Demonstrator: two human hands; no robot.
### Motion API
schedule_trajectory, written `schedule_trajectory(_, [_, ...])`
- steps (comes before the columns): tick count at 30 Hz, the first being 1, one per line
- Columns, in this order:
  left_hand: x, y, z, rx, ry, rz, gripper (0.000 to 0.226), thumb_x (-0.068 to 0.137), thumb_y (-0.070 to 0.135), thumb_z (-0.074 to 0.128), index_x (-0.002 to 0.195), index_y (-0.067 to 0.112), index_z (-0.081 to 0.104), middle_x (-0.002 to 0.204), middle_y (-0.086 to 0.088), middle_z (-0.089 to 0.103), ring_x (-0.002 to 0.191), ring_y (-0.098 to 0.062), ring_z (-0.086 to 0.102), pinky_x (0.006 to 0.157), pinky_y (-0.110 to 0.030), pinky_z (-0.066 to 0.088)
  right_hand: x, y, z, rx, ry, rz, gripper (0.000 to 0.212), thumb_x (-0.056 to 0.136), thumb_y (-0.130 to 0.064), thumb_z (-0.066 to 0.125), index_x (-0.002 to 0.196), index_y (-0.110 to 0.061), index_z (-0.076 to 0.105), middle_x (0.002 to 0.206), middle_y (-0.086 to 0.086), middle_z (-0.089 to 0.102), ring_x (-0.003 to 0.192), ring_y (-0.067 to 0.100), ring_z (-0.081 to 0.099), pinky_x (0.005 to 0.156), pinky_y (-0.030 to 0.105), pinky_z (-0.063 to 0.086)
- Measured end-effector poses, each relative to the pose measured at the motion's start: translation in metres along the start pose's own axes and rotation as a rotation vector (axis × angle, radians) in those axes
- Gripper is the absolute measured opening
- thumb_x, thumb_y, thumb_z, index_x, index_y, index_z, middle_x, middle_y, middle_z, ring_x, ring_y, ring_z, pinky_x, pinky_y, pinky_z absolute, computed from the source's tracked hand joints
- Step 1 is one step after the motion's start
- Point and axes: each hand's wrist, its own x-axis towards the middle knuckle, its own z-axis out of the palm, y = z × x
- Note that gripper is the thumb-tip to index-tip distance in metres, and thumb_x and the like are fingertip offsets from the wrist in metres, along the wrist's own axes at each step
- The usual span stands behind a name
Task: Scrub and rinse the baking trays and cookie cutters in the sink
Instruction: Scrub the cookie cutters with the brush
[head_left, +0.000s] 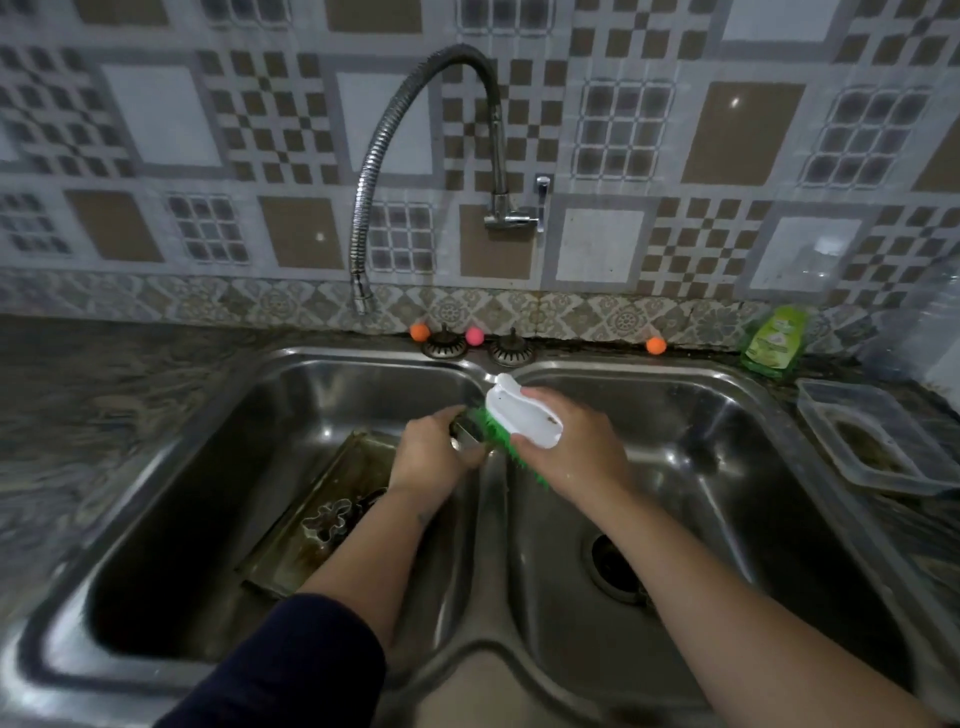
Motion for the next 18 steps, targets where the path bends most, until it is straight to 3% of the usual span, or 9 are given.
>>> schedule_trajectory(4, [-0.002,-0.023,-0.027,0.088,0.044,-0.085,0.056,0.073,0.039,0.079,0.124,0.023,0.063,0.097,0.002,0.073,0.086,-0.012,0.067,0.084,-0.025,0.052,0.004,-0.022,0.025,0.032,-0.001,-0.003,0.056,0.077,-0.038,0.069,0.130,-0.045,0.051,0.119,-0.007,0.066,0.109,0.019,0.061,0.084,0.028,0.048])
schedule_trajectory(8, [-0.011,-0.056,-0.046,0.144,-0.017,-0.192,0.060,0.081,0.041,0.073,0.135,0.029,0.050,0.109,0.000,0.068,0.104,-0.018,0.063,0.091,-0.032,0.050,0.004,-0.031,0.052,-0.058,-0.074,0.097,0.055,0.078,-0.039,0.070,0.129,-0.040,0.051,0.119,0.001,0.064,0.108,0.025,0.059,0.080,0.030,0.046])
schedule_trajectory(11, [-0.020,-0.086,-0.052,0.190,-0.066,-0.244,0.059,0.084,0.048,0.067,0.136,0.036,0.044,0.123,0.004,0.063,0.119,-0.020,0.056,0.099,-0.040,0.045,-0.001,-0.028,0.064,-0.136,-0.118,0.169,0.049,0.077,-0.035,0.071,0.117,-0.026,0.045,0.112,0.004,0.061,0.101,0.031,0.060,0.068,0.031,0.043])
schedule_trajectory(13, [-0.021,-0.105,-0.054,0.234,-0.081,-0.289,0.061,0.083,0.054,0.064,0.137,0.040,0.041,0.129,0.005,0.060,0.126,-0.020,0.051,0.103,-0.046,0.042,-0.002,-0.029,0.070,-0.155,-0.118,0.166,0.047,0.077,-0.031,0.069,0.112,-0.022,0.039,0.110,0.005,0.058,0.099,0.032,0.060,0.067,0.033,0.044])
schedule_trajectory(18, [-0.006,-0.130,-0.052,0.222,-0.119,-0.348,0.061,0.081,0.058,0.063,0.136,0.043,0.040,0.126,0.005,0.060,0.120,-0.020,0.054,0.103,-0.049,0.041,0.003,-0.031,0.078,-0.191,-0.150,0.144,0.065,0.080,-0.032,0.065,0.137,-0.036,0.032,0.120,0.005,0.057,0.105,0.031,0.058,0.078,0.036,0.048])
